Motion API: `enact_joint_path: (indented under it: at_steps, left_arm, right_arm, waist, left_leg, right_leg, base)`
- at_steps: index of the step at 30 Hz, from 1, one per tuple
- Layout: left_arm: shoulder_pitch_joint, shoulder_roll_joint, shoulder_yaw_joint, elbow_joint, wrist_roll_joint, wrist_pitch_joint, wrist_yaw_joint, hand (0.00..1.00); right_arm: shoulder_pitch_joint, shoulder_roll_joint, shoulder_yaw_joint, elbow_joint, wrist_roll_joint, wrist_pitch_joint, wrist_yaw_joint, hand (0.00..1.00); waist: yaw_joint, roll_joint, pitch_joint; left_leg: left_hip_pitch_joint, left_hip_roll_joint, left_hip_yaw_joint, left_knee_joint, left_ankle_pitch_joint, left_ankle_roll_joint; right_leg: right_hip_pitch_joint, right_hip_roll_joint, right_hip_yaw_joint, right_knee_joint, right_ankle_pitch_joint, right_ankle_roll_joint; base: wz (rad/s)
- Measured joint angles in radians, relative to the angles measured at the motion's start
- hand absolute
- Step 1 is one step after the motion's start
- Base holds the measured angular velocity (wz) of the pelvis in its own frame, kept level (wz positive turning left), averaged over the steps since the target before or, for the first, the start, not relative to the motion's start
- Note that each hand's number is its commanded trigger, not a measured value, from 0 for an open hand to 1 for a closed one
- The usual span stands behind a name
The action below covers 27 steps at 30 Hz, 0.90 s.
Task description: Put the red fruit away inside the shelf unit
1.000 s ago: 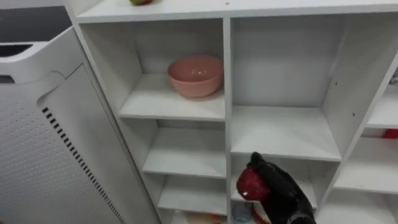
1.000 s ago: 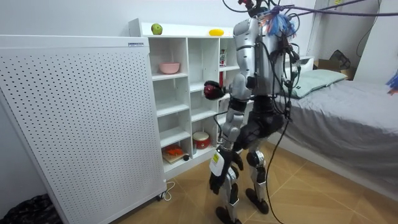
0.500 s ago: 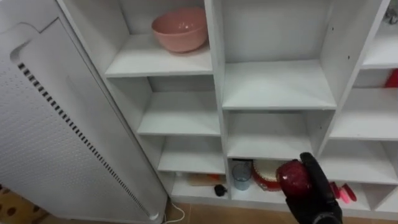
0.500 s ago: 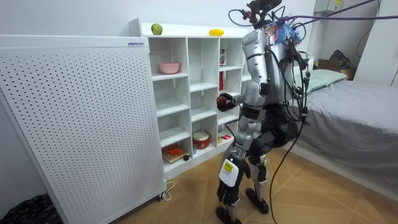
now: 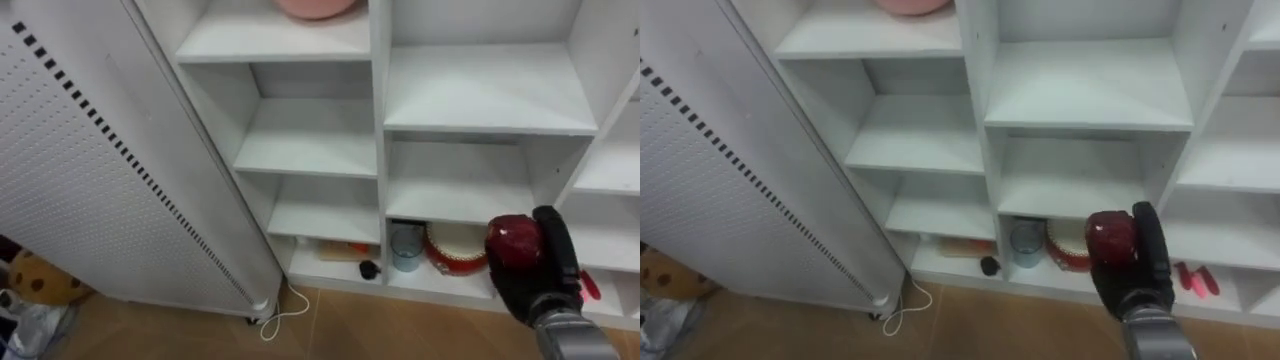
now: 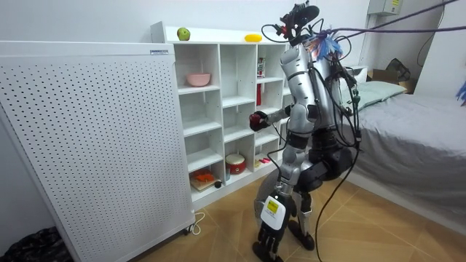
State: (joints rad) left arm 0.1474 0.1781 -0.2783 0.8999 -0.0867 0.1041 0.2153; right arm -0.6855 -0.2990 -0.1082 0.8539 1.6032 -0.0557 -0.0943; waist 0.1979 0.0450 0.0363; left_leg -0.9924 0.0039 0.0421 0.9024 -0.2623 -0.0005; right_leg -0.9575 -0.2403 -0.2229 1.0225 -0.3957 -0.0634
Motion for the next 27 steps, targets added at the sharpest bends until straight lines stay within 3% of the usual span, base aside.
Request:
enact_joint_path:
  at_steps: [4, 11, 14, 18, 19, 20, 27]
  left_arm:
    - [0.004, 0.003, -0.004, -0.02, 0.001, -0.002, 0.0, 0.0]
    - [0.031, 0.039, -0.014, -0.078, 0.005, -0.003, 0.009, 0.0]
    - [0.033, 0.041, -0.014, -0.093, 0.011, -0.003, 0.018, 0.0]
    - [0.033, 0.042, -0.014, -0.097, 0.01, -0.006, 0.018, 0.0]
    - [0.034, 0.042, -0.014, -0.097, 0.01, -0.007, 0.018, 0.0]
    - [0.04, 0.042, -0.014, -0.099, 0.011, -0.01, 0.022, 0.0]
    - [0.065, 0.043, -0.014, -0.105, 0.013, -0.02, 0.059, 0.0]
  right_arm:
    - [-0.041, -0.013, -0.002, 0.0, 0.016, -0.009, 0.0, 1.0]
    - [-0.062, -0.027, -0.034, -0.003, 0.016, -0.013, -0.057, 1.0]
    - [-0.103, -0.027, -0.034, -0.003, 0.017, -0.027, -0.092, 1.0]
    - [-0.154, -0.031, -0.035, -0.003, 0.039, -0.035, -0.123, 1.0]
    - [-0.161, -0.031, -0.035, -0.003, 0.041, -0.037, -0.131, 0.57]
    - [-0.17, -0.031, -0.036, -0.007, 0.041, -0.04, -0.153, 0.0]
    - [-0.202, -0.033, -0.044, -0.072, 0.04, -0.079, -0.278, 0.0]
  waist:
    - [0.009, 0.001, -0.0001]
    - [0.01, 0.001, -0.0004]
    - [0.009, 0.001, -0.0004]
    - [0.025, 0.001, -0.0005]
    - [0.029, 0.001, -0.0005]
    - [0.034, 0.001, -0.0007]
    - [0.057, 0.005, -0.0029]
  left_leg:
    - [-0.021, 0.001, 0.003, 0.01, -0.002, 0.005]
    - [-0.049, -0.003, 0.013, 0.019, -0.007, 0.014]
    - [-0.057, -0.017, 0.015, 0.019, -0.007, 0.015]
    - [-0.061, -0.016, 0.016, 0.028, -0.009, 0.018]
    - [-0.061, -0.015, 0.015, 0.029, -0.009, 0.017]
    - [-0.061, -0.015, 0.014, 0.032, -0.01, 0.018]
    - [-0.059, -0.016, 0.011, 0.037, -0.011, 0.02]
  right_leg:
    - [-0.01, -0.005, -0.009, 0.005, -0.005, 0.005]
    - [-0.035, -0.027, -0.011, 0.022, -0.016, 0.014]
    - [-0.048, -0.038, -0.009, 0.03, -0.019, 0.016]
    - [-0.051, -0.034, -0.008, 0.038, -0.023, 0.017]
    - [-0.051, -0.033, -0.009, 0.038, -0.024, 0.016]
    - [-0.049, -0.032, -0.011, 0.038, -0.024, 0.016]
    - [-0.041, -0.035, -0.017, 0.038, -0.024, 0.017]
  base:
    - [0.08]
    - [0.07]
    - [0.04]
    - [0.02]
    - [0.0]
    - [0.0]
    - [0.0]
